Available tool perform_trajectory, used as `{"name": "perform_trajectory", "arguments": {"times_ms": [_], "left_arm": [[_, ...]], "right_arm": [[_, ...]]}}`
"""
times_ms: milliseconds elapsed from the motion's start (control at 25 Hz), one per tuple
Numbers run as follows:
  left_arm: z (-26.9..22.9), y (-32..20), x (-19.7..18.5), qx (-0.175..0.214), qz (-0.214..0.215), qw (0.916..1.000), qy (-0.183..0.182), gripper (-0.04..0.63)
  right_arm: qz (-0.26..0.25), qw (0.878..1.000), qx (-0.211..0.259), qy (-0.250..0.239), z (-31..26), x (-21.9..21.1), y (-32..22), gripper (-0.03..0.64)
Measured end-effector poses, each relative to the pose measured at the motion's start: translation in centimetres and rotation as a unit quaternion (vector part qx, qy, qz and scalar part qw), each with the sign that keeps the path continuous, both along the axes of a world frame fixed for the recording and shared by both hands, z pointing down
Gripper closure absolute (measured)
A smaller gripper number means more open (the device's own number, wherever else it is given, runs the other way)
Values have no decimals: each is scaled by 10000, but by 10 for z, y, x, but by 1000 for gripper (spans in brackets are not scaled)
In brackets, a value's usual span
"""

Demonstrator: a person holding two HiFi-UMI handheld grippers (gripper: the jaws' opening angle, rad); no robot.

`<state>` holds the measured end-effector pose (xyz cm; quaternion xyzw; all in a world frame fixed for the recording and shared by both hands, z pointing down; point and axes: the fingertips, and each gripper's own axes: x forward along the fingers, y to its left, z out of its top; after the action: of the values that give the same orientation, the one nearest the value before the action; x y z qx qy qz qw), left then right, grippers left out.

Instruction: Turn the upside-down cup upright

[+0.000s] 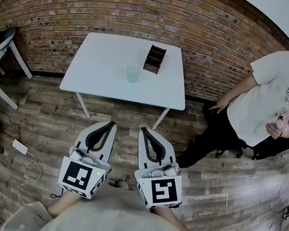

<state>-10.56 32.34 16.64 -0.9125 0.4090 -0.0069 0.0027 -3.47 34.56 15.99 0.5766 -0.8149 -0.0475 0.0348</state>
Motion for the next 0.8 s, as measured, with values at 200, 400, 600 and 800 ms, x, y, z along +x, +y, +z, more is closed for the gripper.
{"name": "perform_trajectory", "arguments": {"times_ms": [200, 400, 600, 800], "left_arm": [[3, -2, 5, 45, -78, 10000, -11, 586], [4, 3, 21, 87, -48, 9999, 47, 586], [7, 9, 31, 88, -57, 9999, 42, 586], [10, 10, 32, 38, -136, 9999, 46, 586]], "right_arm": [[-8, 10000, -55, -72, 9, 8, -1, 611], [-63, 10000, -45, -51, 15, 17, 4, 611], [-124, 9998, -51, -113, 17, 24, 9, 611], [-136, 9995, -66, -271, 19, 34, 12, 611]]}}
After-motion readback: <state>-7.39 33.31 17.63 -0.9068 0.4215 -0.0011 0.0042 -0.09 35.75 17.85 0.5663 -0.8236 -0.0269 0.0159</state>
